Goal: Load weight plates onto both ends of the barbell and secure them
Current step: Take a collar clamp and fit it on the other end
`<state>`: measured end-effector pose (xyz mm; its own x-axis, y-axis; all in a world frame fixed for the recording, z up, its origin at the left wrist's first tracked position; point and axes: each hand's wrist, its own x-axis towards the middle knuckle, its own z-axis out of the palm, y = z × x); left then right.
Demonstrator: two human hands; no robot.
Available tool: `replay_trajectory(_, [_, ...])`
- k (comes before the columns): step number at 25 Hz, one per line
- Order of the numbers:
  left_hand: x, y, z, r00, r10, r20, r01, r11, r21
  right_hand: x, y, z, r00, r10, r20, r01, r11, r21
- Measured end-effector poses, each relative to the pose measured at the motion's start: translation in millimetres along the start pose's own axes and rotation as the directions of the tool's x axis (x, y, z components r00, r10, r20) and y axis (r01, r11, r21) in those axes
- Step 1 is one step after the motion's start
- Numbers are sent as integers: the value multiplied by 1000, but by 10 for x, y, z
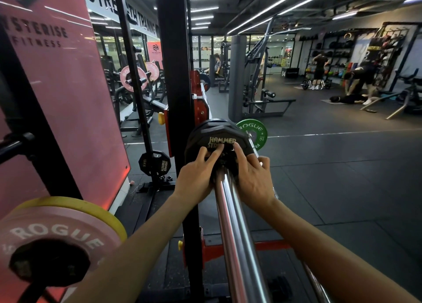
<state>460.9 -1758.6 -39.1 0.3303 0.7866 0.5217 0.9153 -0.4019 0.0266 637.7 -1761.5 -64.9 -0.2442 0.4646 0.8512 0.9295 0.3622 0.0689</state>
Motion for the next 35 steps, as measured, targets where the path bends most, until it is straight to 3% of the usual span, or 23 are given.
replay_trajectory(4, [-40, 9, 18, 998, -2, -57, -3, 996, -87, 130, 44, -33, 994, -102, 31, 103, 995, -13])
replay_trajectory(10, [-80, 20, 74, 996, -43, -84, 26, 981, -192, 130, 68, -45, 990, -139, 3, 139, 990, 34])
replay_trajectory(18, [-157, -43, 79, 991, -58, -124, 22, 960, -278, 112, 92, -18, 980, -141, 143, 133, 989, 63])
replay_trajectory(35, [-88, -60, 67, 980, -55, -189, -2, 959, -284, 168, 123, 28, 986, -168, 16, 167, 984, 65])
